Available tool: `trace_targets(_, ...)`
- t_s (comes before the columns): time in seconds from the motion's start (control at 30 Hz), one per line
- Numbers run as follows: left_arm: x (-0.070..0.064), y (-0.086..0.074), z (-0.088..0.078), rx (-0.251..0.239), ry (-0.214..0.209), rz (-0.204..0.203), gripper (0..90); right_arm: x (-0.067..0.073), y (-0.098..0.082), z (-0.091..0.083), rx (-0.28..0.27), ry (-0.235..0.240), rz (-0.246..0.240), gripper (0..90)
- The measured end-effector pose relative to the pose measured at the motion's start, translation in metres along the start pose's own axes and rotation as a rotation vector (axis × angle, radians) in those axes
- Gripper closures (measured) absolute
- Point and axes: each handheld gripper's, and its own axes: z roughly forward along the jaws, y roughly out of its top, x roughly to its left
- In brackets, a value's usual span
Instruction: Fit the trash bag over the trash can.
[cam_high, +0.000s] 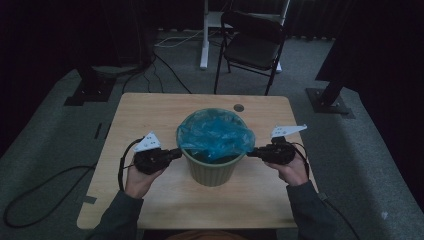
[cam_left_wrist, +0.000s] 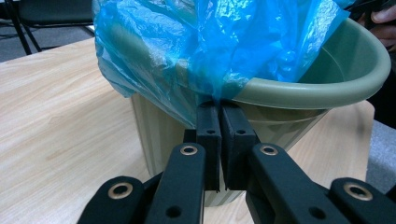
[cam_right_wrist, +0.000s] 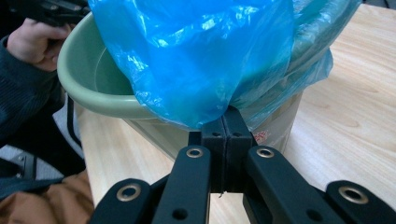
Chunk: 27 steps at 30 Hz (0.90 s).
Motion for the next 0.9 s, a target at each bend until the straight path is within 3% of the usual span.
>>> trace_targets(0.2, 0.01, 0.009, 0.016, -0.003, 0.008, -0.008, 87.1, -0.012, 0.007, 0.011, -0.032, 0.023, 0.038, 90.0)
trace_targets(0.4, 0.011, 0.012, 0.026, 0.0, 0.0, -0.003, 86.4, -0.015, 0.016, 0.022, -0.031, -0.025, 0.032, 87.8)
trace_targets(0.6, 0.019, 0.012, 0.009, -0.037, 0.04, -0.022, 83.4, -0.016, 0.014, 0.013, -0.044, -0.059, 0.029, 85.6)
trace_targets(0.9, 0.031, 0.028, -0.01, -0.092, 0.093, -0.025, 74.7, -0.015, 0.013, -0.005, -0.081, -0.055, 0.013, 71.3)
